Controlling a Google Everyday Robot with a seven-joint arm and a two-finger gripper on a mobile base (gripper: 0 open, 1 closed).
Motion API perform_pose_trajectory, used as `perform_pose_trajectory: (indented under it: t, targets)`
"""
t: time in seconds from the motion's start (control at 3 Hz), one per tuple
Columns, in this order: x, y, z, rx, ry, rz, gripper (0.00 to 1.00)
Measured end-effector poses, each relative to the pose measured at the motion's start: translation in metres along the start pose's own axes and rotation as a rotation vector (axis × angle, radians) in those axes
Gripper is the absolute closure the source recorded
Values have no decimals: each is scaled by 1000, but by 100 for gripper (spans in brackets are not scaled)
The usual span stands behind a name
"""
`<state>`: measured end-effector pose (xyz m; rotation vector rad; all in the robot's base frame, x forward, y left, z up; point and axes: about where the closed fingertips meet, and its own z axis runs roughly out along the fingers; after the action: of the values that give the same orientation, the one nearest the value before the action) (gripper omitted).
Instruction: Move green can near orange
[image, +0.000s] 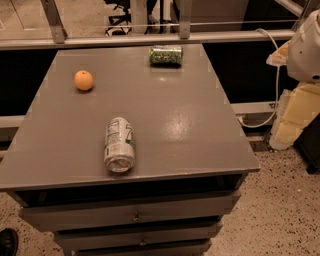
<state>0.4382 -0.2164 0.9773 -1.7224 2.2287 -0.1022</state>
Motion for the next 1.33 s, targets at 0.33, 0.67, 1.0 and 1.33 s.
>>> perform_pose_trajectory:
  t: [0.33,0.67,1.0,1.33]
  targets:
    - [0,0,0,0,0,0,0]
    - [-8,-9,7,10,-43,-15,0]
    - [-27,-37,31,24,-131,-21,0]
    - [-53,-73,54,43,-229,-26,0]
